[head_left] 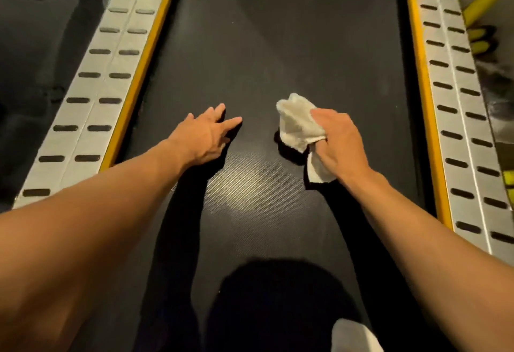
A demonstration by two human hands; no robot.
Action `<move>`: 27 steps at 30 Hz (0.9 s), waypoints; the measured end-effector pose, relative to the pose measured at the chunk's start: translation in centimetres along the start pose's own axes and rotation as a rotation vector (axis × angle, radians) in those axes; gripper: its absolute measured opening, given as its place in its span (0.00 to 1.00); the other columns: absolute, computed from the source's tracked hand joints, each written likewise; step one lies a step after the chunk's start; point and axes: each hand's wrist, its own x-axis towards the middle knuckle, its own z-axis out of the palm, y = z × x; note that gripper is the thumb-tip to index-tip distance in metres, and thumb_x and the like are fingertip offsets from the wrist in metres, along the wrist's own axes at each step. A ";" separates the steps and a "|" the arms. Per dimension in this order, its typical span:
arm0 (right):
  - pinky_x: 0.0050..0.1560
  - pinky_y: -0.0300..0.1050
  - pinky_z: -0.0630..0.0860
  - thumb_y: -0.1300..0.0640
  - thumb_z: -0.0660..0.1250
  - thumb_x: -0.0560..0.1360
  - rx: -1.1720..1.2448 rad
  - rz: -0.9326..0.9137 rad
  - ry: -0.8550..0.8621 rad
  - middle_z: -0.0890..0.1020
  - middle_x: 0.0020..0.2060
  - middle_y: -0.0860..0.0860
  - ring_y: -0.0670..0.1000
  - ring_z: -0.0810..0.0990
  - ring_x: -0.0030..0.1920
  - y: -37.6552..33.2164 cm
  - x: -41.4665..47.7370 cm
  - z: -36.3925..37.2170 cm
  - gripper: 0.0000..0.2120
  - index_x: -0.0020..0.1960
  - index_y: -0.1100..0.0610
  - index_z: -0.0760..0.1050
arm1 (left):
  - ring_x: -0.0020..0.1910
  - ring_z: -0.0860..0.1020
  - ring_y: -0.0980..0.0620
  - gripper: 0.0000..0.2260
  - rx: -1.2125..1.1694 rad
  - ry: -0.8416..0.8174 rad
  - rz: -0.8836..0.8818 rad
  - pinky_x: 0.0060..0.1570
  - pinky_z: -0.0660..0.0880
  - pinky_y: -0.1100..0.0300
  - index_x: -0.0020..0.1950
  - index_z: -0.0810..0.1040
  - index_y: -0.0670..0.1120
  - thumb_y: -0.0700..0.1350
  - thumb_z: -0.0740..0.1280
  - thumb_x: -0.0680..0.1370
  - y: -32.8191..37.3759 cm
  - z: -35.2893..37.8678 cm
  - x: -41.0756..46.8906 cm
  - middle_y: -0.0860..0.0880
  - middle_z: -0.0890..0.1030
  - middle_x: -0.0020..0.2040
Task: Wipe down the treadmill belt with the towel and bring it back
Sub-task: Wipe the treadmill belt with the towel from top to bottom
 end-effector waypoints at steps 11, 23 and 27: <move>0.54 0.42 0.69 0.65 0.58 0.67 -0.050 0.107 -0.001 0.82 0.53 0.52 0.57 0.77 0.53 1.8 -1.8 -2.7 0.20 0.52 0.54 0.81 | 0.75 0.51 0.30 0.29 0.059 -0.218 -0.153 0.67 0.62 0.37 0.77 0.39 0.64 0.58 0.53 0.82 4.1 -0.9 2.3 0.37 0.47 0.78; 0.55 0.31 0.64 0.65 0.60 0.66 -0.015 0.078 0.095 0.81 0.55 0.52 0.55 0.78 0.54 3.7 -5.7 -1.6 0.20 0.54 0.54 0.82 | 0.75 0.51 0.33 0.32 -0.002 -0.295 -0.178 0.69 0.61 0.35 0.77 0.41 0.63 0.59 0.58 0.80 4.1 -1.3 1.6 0.39 0.43 0.78; 0.45 0.43 0.68 0.52 0.62 0.68 -0.040 0.312 0.089 0.77 0.41 0.47 0.45 0.74 0.41 4.8 -6.5 -2.3 0.07 0.42 0.50 0.77 | 0.78 0.48 0.41 0.33 0.005 -0.235 -0.078 0.71 0.60 0.39 0.79 0.45 0.50 0.58 0.57 0.81 5.4 -1.7 1.8 0.46 0.44 0.79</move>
